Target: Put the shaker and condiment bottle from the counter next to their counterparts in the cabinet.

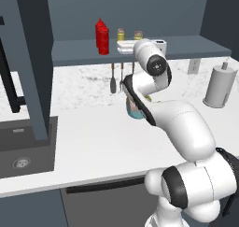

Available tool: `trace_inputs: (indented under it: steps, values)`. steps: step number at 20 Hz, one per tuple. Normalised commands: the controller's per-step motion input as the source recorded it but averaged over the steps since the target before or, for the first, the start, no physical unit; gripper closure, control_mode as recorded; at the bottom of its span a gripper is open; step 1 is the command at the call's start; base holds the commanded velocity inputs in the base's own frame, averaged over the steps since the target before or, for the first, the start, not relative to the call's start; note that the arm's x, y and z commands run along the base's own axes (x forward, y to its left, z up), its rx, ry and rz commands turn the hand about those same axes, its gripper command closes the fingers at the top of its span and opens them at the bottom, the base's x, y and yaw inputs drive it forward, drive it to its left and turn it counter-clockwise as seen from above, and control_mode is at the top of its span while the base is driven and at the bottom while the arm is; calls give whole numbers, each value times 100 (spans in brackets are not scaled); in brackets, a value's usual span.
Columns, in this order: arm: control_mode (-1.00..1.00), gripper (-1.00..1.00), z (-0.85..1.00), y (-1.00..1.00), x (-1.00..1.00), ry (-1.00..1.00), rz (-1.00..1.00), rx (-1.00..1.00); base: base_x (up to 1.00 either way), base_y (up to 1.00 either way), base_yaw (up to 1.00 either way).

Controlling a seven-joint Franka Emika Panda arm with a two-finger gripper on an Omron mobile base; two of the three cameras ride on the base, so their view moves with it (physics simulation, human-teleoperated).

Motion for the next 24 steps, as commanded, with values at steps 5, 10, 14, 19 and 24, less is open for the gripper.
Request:
trace_inputs:
  steps: [5,10,14,19,24]
  values:
    - [-100,100,0,0,38,4,0,9,0,0,0]
    - [-100,100,-13,0,16,1,0,5,0,0,0]
    - [-100,100,-27,0,1,0,0,0,0,0,0]
    - [-100,100,-28,0,4,0,0,0,0,0,0]
    - [-100,100,-14,0,22,0,0,0,0,0,0]
